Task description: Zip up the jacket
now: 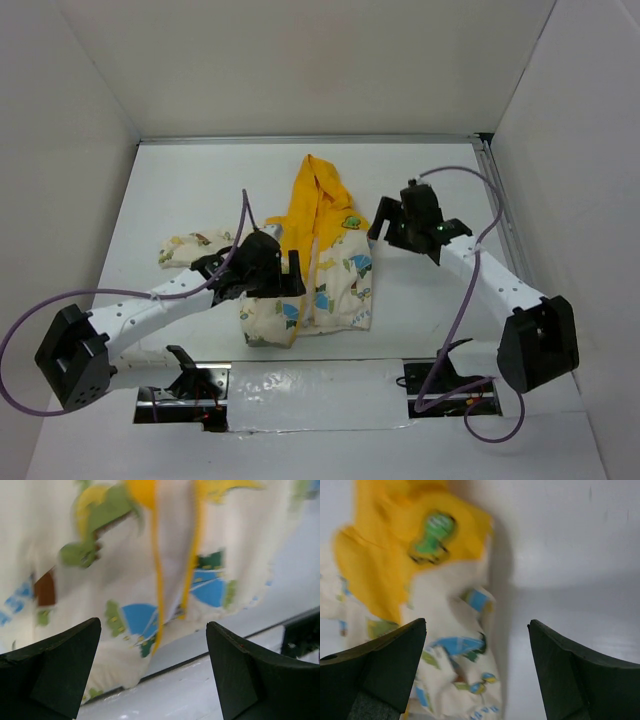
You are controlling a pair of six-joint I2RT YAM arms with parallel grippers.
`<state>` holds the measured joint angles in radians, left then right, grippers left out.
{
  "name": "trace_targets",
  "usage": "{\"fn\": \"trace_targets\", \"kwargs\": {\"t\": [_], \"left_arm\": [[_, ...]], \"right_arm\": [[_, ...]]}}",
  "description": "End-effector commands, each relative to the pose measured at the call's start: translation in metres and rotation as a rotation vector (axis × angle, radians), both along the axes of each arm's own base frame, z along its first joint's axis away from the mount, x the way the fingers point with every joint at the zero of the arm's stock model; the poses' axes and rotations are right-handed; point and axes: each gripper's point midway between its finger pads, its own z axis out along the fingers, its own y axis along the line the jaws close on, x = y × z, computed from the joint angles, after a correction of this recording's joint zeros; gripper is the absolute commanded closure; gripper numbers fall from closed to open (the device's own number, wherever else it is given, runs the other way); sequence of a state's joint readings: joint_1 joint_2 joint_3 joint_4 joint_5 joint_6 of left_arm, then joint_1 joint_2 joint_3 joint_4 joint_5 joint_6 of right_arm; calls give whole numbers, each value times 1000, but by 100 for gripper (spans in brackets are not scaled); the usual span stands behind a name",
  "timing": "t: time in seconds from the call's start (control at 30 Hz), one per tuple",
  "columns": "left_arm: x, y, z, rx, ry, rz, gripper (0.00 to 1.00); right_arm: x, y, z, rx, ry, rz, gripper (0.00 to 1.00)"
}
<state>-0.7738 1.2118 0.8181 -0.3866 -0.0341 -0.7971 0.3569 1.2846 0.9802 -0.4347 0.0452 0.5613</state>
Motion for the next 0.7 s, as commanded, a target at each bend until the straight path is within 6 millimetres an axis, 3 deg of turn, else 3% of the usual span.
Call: {"fn": "trace_targets", "kwargs": {"t": [0.0,0.1,0.23,0.3,0.37,0.4,0.43,0.5,0.53,0.6,0.67], "left_arm": [[-23,53,-36,124,204,286,1],[-26,73,-47,146,246,376,1],[-24,60,-54,75,249,292,1],[-20,55,-59,60,240,269,1],[-17,53,-65,71,244,258,1],[-13,52,-67,70,242,260,1],[-11,52,-73,87,251,260,1],[-3,49,-80,84,256,255,1],[4,48,-80,84,250,251,1],[11,46,-88,101,257,246,1],[27,41,-82,98,227,245,1]], "right_arm": [[-31,12,-22,83,27,68,10],[-57,37,-44,125,75,152,10],[-75,63,-71,132,156,203,10],[-73,64,-88,112,206,184,12],[-68,66,-99,104,243,170,35],[-65,67,-101,102,246,165,62],[-57,70,-96,104,232,163,71],[-49,65,-103,72,253,142,86],[-35,64,-101,54,239,120,91],[-11,55,-92,20,192,94,96],[11,37,-100,-22,188,43,98]]}}
